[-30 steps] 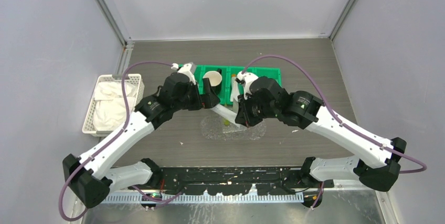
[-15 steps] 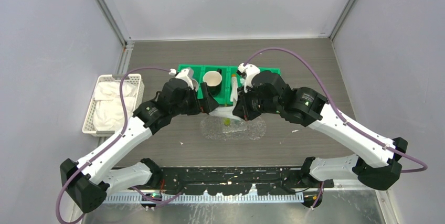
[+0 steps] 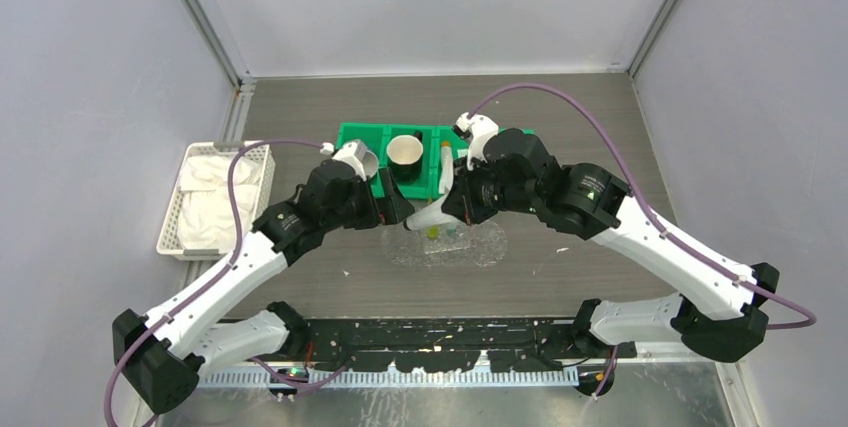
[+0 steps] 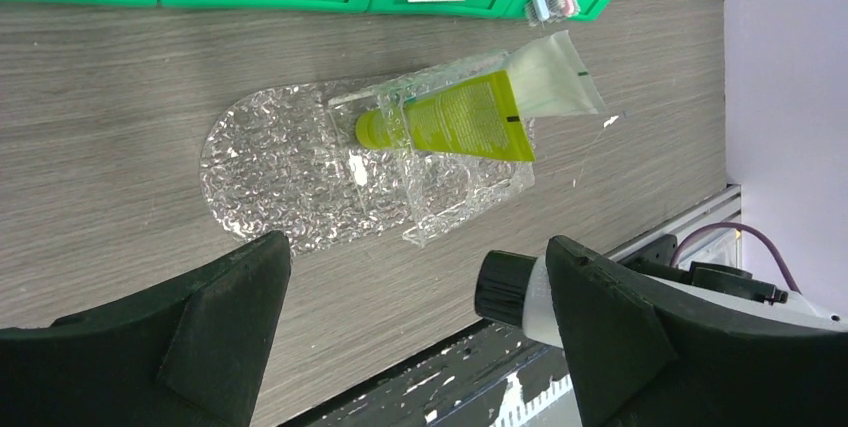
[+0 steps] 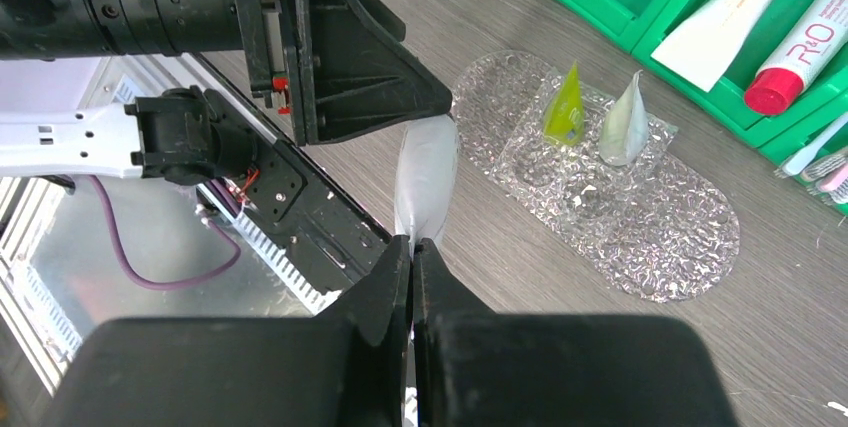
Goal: Prepare toiletry sets of a toothbrush and toothpaste on the tray
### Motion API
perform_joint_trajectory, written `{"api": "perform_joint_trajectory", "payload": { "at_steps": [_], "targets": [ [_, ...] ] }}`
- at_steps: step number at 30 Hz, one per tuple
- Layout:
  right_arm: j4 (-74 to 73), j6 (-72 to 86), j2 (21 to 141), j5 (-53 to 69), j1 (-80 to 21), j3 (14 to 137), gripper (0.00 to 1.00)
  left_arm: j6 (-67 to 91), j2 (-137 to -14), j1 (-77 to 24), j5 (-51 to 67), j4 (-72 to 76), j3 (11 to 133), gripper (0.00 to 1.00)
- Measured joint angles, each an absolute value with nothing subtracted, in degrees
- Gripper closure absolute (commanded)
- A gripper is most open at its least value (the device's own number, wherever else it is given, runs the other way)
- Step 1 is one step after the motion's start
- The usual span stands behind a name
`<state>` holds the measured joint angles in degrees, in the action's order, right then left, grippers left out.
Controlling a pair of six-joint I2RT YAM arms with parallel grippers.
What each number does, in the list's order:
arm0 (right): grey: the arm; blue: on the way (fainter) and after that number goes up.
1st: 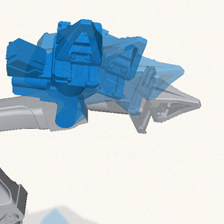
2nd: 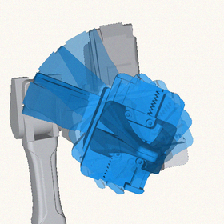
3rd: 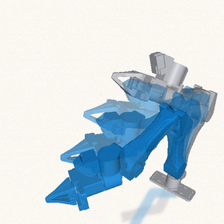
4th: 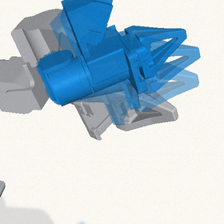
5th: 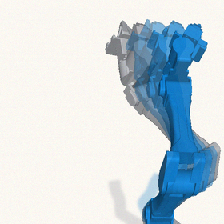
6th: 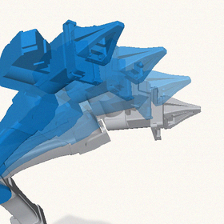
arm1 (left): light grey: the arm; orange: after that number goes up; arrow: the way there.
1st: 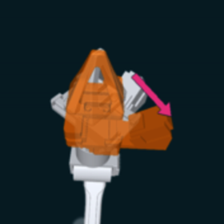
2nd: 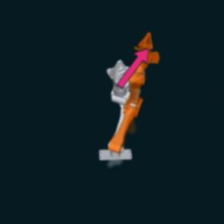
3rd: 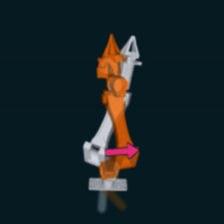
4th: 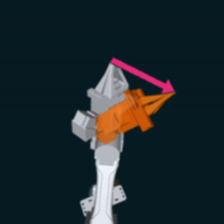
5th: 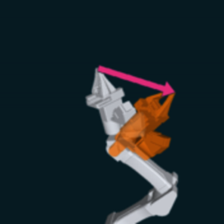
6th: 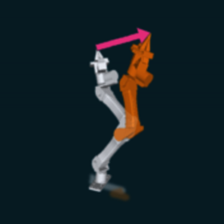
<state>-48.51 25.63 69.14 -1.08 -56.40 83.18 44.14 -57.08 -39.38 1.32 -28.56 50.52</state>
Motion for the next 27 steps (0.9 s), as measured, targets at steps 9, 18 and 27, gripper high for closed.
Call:
{"api": "perform_joint_trajectory", "payload": {
  "at_steps": [9,18,27],
  "targets": [
    [-52.18,25.61,74.04,-0.12,-56.34,89.97,0.99,42.65,-52.82,-39.27,-4.75,-35.33,50.85,0.0],
    [-64.88,24.53,84.14,-4.27,-56.14,102.59,0.99,39.79,-45.19,-38.61,-14.24,-42.3,53.49,0.0],
    [-65.6,23.62,85.95,-8.93,-56.14,95.83,0.99,39.83,-37.71,-38.61,-19.05,-46.02,50.19,0.0]
  ]
}}
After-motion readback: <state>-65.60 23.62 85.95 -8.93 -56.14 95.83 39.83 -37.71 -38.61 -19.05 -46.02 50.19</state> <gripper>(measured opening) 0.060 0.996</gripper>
